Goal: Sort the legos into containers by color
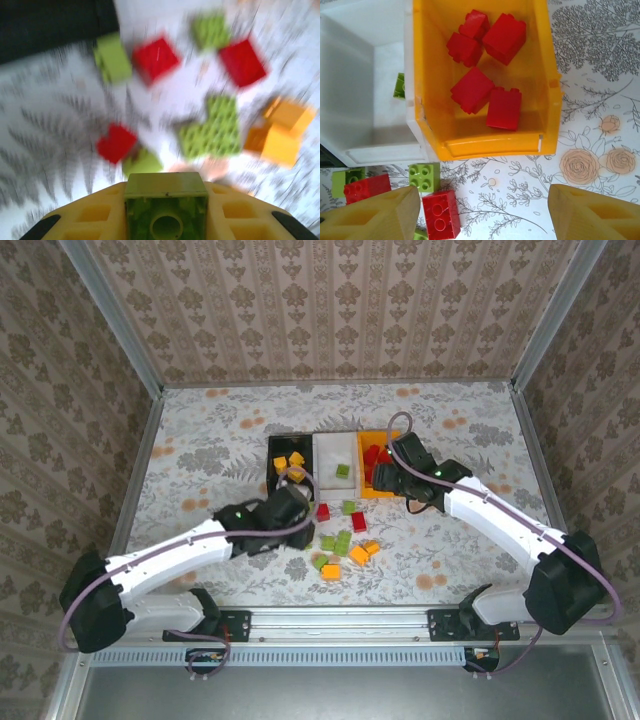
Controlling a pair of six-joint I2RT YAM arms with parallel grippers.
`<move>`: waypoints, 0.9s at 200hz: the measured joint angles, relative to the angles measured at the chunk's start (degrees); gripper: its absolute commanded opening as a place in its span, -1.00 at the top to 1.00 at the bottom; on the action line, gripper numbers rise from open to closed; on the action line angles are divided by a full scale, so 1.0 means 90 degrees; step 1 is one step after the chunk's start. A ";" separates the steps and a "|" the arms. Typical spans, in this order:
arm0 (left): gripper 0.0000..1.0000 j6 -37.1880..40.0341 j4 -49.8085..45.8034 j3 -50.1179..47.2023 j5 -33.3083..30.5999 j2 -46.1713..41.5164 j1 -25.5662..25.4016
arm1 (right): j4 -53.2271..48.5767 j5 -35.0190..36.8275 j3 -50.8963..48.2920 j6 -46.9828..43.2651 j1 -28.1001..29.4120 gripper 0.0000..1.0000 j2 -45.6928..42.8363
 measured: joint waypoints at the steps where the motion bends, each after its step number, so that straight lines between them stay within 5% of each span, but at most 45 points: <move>1: 0.34 0.0012 0.0007 0.0027 0.0002 0.0012 0.0022 | 0.0002 -0.0002 -0.0007 0.0000 0.0000 -0.40 -0.0002; 42: 0.35 0.0682 0.0653 0.1540 0.0277 0.1552 0.0726 | 0.0039 -0.0017 -0.0386 0.0073 0.0000 -0.40 -0.0075; 113: 0.32 0.1027 0.1100 0.3640 0.0617 0.4367 0.1146 | 0.0078 -0.0063 -0.0916 0.0216 0.0000 -0.41 -0.0432; 180: -0.36 0.0959 0.0998 0.4201 0.0758 0.4954 0.1222 | 0.0083 -0.0294 -0.1061 0.0211 0.0002 -0.42 -0.0597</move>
